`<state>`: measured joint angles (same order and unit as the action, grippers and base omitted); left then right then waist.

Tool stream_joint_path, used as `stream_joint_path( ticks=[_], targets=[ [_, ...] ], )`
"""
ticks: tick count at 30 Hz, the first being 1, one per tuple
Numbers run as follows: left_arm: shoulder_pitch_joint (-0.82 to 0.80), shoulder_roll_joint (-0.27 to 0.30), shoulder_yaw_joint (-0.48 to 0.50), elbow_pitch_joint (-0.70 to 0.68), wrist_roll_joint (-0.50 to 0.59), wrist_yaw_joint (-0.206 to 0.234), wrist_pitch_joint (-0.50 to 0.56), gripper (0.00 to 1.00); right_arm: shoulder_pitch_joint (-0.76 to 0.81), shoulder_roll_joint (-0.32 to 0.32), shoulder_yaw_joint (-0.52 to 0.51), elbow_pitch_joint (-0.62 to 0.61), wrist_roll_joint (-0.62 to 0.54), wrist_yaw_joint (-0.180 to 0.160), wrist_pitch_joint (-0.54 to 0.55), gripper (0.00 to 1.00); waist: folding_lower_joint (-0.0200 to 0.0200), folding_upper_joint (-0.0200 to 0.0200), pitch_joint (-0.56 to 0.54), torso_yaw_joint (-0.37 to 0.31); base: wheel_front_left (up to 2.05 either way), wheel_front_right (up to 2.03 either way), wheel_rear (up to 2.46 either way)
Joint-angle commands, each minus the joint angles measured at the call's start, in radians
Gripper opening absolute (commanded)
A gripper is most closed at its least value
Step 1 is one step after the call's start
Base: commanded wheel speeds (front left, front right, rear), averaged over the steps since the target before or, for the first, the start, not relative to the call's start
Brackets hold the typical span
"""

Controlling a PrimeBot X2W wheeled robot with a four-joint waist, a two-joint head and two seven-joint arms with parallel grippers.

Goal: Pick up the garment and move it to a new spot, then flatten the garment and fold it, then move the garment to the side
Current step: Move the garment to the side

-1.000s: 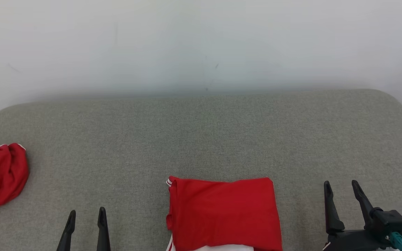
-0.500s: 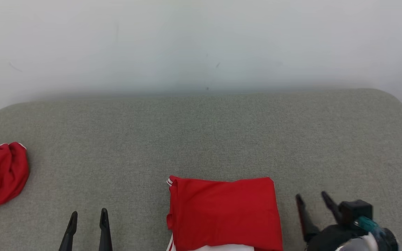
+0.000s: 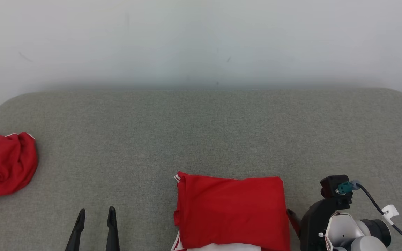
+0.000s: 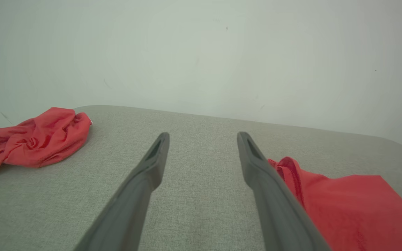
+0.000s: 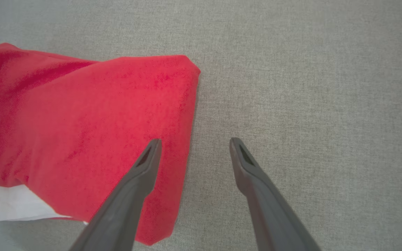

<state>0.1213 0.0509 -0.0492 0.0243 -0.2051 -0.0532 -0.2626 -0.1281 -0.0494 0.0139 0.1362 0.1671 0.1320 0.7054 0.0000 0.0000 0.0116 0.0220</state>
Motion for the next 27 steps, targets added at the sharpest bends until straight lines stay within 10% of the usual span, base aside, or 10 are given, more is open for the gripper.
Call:
stream_joint_path(
  ticks=[1, 21, 25, 27],
  targets=[
    [-0.013, -0.001, -0.001, -0.001, -0.001, 0.0, -0.003, 1.0, -0.016, -0.001, -0.009, 0.006, -0.012, -0.002, 0.033, 1.0, 0.0, 0.0, 0.01, 0.013, 0.0, 0.0, 0.0],
    [-0.043, -0.001, -0.021, -0.012, -0.005, 0.012, -0.003, 1.0, -0.124, 0.001, 0.043, 0.264, -0.09, -0.002, 0.099, 1.0, 0.0, 0.0, 0.059, 0.071, 0.0, 0.0, 0.0],
    [-0.045, -0.001, -0.023, -0.018, -0.008, 0.017, -0.003, 1.0, -0.149, 0.001, 0.071, 0.287, -0.104, -0.002, 0.077, 0.03, 0.0, 0.0, 0.065, 0.065, 0.0, 0.0, 0.0],
    [-0.048, -0.001, -0.024, -0.021, -0.011, 0.016, -0.003, 1.0, -0.161, -0.001, 0.08, 0.294, -0.114, -0.002, 0.06, 0.0, 0.0, 0.0, 0.071, 0.061, 0.0, 0.0, 0.0]
  ],
)
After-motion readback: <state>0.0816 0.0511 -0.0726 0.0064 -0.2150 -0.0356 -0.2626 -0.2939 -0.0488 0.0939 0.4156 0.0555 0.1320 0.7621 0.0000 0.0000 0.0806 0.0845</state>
